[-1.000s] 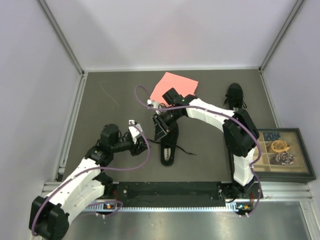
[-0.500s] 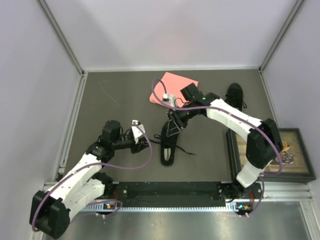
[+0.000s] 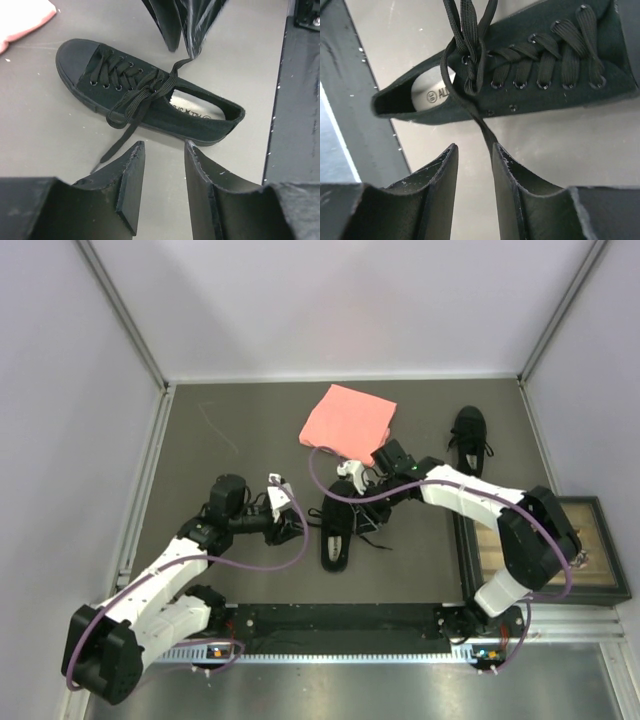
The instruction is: Tie the shoes
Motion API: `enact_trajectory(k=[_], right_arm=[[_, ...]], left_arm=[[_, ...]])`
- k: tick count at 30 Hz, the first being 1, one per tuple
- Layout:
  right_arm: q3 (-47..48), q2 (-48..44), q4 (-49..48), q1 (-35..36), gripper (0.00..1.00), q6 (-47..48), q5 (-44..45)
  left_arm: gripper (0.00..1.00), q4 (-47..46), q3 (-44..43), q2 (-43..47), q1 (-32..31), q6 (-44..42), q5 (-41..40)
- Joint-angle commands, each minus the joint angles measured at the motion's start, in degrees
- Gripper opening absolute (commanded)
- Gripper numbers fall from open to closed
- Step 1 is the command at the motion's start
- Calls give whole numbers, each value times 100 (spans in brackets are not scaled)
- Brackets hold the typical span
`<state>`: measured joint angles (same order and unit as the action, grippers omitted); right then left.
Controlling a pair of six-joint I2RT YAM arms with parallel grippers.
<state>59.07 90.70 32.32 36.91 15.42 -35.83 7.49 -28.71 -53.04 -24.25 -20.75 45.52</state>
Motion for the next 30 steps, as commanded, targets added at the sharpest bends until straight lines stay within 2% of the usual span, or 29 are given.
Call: enact_trajectory(k=[1, 15, 18, 23, 30], right_arm=[[-194, -140, -823, 273, 35, 268, 173], [-80, 229, -894, 511, 37, 514, 419], [-53, 238, -841, 528, 31, 541, 393], [8, 28, -639, 537, 0, 488, 261], [52, -368, -612, 528, 0, 76, 94]], left_arm=[[43, -318, -126, 21, 17, 633, -60], [45, -485, 23, 250, 17, 1144, -482], [45, -459, 23, 250, 17, 1135, -491], [44, -459, -3, 241, 17, 1240, -579], [50, -458, 14, 329, 26, 1205, -351]])
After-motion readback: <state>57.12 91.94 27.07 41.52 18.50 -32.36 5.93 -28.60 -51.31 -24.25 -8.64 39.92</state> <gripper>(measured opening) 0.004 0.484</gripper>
